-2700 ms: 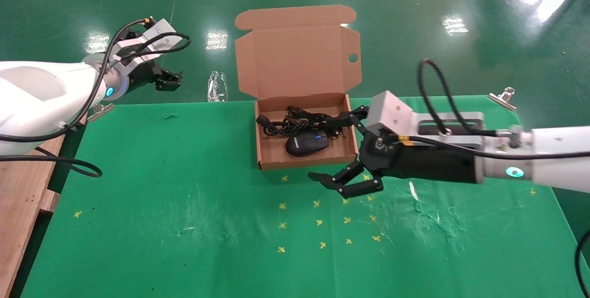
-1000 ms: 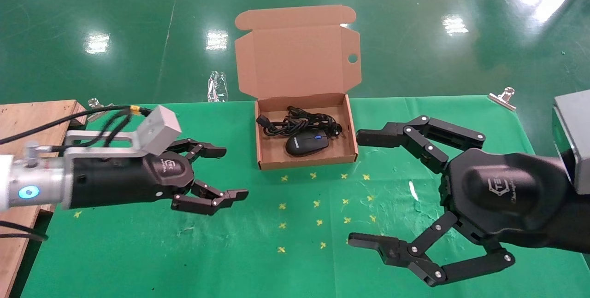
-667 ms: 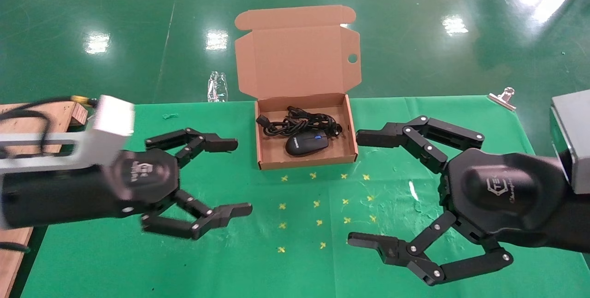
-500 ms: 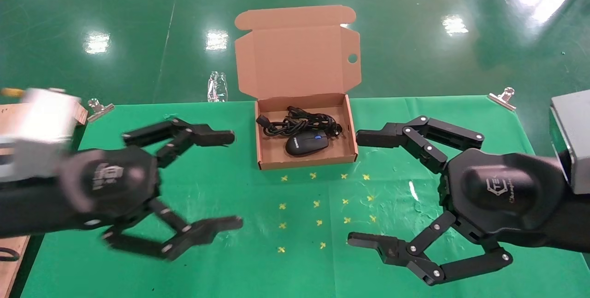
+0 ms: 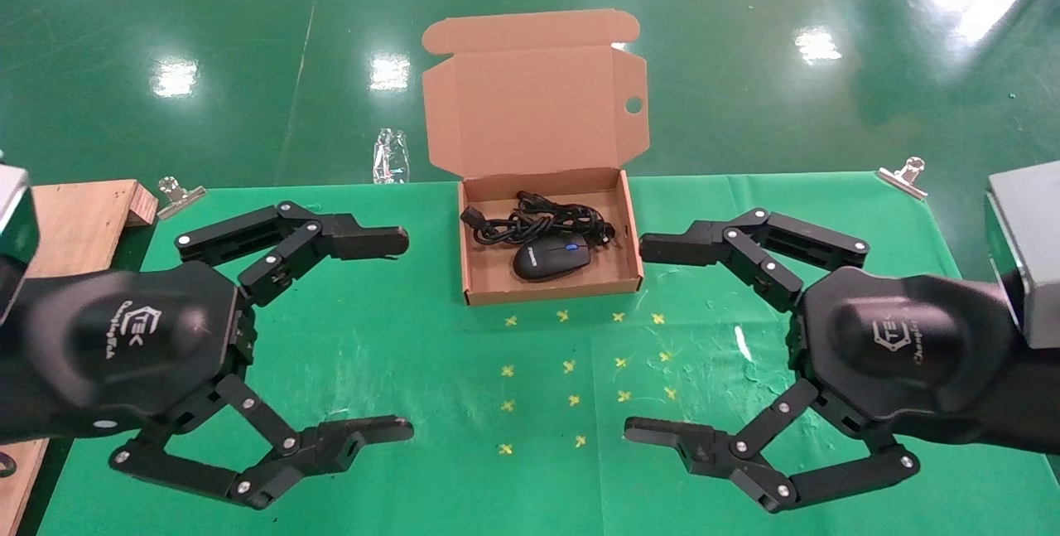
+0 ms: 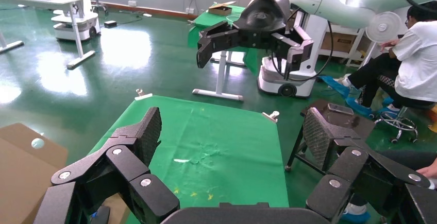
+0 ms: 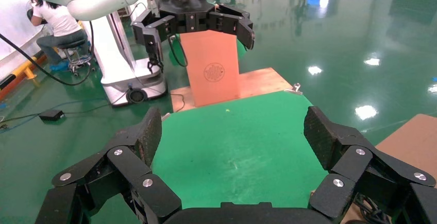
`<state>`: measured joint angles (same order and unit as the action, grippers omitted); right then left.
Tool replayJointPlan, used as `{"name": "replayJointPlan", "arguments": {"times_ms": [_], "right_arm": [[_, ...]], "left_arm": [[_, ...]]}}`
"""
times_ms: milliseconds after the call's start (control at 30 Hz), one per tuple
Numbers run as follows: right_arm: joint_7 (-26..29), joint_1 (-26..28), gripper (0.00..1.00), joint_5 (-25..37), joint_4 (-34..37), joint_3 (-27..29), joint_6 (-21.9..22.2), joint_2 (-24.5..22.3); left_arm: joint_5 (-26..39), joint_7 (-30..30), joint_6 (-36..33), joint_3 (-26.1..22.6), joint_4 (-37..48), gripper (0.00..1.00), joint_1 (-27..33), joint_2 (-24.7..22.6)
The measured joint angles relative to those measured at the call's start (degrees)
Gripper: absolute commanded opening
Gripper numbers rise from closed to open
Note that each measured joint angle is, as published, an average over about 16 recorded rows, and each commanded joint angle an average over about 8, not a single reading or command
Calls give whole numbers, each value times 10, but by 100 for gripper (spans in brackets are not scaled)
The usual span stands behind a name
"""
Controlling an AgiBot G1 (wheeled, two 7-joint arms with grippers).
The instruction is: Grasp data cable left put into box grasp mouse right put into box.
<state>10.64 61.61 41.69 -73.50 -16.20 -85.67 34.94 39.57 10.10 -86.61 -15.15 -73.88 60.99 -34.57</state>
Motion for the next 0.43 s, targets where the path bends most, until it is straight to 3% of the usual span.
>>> {"name": "replayJointPlan", "arguments": {"times_ms": [433], "right_arm": [[0,0,100,0,0,0,0,0]], "left_arm": [[15,5,6,-6,2,100,4,-3]]}}
